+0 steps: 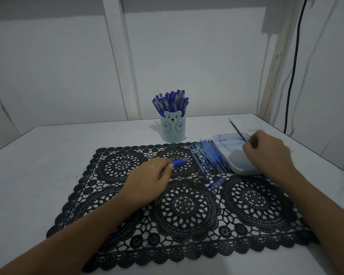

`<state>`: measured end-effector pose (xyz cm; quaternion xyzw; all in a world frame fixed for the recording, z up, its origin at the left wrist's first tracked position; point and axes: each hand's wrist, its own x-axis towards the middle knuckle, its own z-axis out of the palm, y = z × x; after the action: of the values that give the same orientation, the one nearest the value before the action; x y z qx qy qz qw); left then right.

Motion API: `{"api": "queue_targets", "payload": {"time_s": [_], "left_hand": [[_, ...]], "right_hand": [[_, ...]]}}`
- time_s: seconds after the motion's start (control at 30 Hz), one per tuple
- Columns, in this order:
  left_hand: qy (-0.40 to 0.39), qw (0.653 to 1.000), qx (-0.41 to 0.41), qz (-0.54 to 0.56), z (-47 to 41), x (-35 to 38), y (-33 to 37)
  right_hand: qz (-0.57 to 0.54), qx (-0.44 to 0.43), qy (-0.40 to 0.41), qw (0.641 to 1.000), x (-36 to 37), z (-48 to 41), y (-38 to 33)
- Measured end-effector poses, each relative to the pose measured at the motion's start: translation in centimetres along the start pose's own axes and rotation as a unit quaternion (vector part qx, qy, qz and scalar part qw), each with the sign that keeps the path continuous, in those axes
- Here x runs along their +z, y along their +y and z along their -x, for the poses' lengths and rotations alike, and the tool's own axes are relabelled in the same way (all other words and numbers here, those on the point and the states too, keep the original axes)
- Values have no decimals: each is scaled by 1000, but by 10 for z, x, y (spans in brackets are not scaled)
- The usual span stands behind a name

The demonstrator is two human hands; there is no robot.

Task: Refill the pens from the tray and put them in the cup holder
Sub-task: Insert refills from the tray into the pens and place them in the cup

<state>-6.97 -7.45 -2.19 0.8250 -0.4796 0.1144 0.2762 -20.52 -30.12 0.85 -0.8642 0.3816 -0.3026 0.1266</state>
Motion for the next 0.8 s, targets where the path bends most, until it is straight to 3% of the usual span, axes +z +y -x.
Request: {"api": "queue_targets", "payload": {"time_s": [0.17,0.33,0.8], "left_hand": [[41,998,-14,45,-2,0,-4],[57,996,-24,57,-3,0,-5],[54,997,-8,49,-3,1,-6]], "right_hand": [[-233,-104,-57,965,-12,14,-23],[-362,-81,-127,920,-13,18,-24],[-413,-69,-121,900,-9,19,-26]]}}
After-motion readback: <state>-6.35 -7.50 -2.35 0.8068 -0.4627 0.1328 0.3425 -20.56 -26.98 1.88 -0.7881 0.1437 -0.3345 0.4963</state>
